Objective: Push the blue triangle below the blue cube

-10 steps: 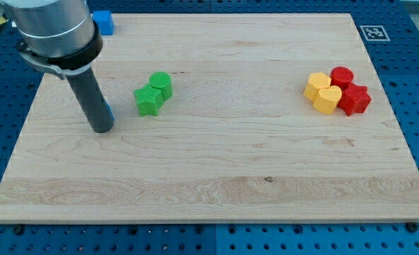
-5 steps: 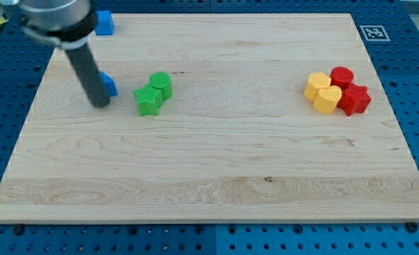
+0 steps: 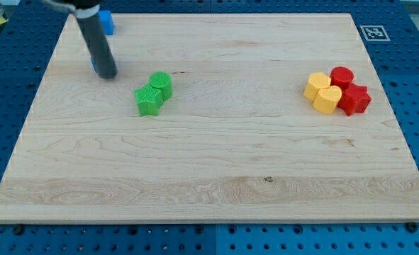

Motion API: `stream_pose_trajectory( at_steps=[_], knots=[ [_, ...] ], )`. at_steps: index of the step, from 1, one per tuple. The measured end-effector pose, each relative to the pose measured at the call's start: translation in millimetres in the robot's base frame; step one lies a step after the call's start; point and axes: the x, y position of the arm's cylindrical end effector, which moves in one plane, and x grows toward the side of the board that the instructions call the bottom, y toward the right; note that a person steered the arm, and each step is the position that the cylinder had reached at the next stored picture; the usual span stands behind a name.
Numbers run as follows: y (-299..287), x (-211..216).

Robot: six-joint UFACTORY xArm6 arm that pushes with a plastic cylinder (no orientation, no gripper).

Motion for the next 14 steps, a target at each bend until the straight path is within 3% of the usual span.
stream_pose_trajectory(
  at_steps=[1, 3, 4, 6, 8, 9, 10, 11, 12, 14],
  knots=[
    [2, -21],
    [0, 31],
    [-3, -19],
    [-16, -22],
    [-32, -52],
    [-32, -44],
    [-33, 4],
    [-65, -8],
    [-68, -42],
    [-53, -57]
  ],
)
